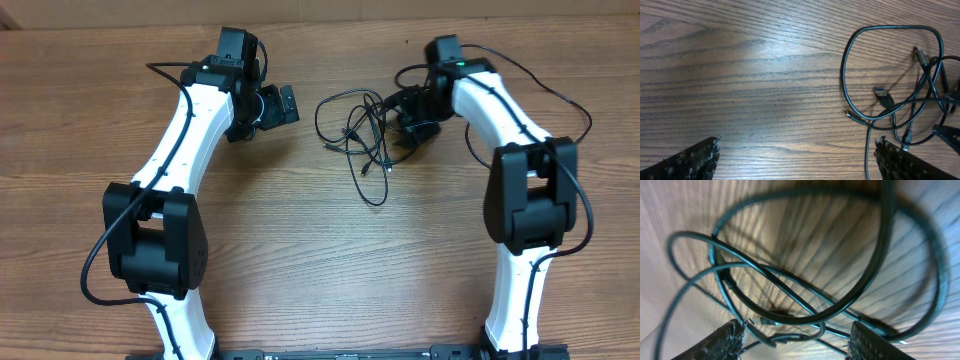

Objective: Untangle cables

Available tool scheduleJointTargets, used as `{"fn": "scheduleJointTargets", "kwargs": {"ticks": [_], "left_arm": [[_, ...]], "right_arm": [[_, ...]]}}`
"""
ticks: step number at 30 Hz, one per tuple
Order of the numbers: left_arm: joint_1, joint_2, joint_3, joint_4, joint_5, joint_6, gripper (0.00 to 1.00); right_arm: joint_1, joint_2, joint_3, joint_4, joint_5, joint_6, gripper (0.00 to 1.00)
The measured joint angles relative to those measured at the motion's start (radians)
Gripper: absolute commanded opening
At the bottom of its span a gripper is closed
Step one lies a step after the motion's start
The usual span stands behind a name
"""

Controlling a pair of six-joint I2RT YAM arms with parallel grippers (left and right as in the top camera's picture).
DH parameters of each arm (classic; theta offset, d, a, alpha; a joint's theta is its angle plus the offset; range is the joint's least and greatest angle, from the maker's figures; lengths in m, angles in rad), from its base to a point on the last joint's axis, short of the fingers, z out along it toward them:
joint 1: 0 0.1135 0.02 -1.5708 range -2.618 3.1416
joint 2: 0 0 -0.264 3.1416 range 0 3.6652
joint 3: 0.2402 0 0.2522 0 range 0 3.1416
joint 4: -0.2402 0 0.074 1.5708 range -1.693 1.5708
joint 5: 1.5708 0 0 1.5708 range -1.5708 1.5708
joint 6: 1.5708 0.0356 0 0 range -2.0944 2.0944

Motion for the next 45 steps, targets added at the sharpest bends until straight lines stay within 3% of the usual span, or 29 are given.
{"fn": "scheduleJointTargets", "kwargs": {"ticks": [10, 21, 29, 40, 45], "left_arm": [[0.000, 0.000, 0.000, 0.000, 0.000, 0.000, 1.00], [0.000, 0.000, 0.000, 0.000, 0.000, 0.000, 1.00], [0.000, 0.000, 0.000, 0.000, 0.000, 0.000, 0.99], [0.000, 0.000, 0.000, 0.000, 0.000, 0.000, 1.00], [0.000, 0.000, 0.000, 0.000, 0.000, 0.000, 1.00]], "right_arm": [[0.016, 0.000, 0.000, 0.009, 0.173, 0.134, 0.57], [0.016, 0.000, 0.000, 0.017, 0.222, 0.167, 0.37], [0.016, 0.000, 0.000, 0.016, 0.238, 0.141, 0.04], [-0.014, -0.010, 0.030, 0.012, 0.216, -0.085, 0.04], [-0.068, -0.094, 0.041, 0.011, 0.216, -0.238, 0.04]]}}
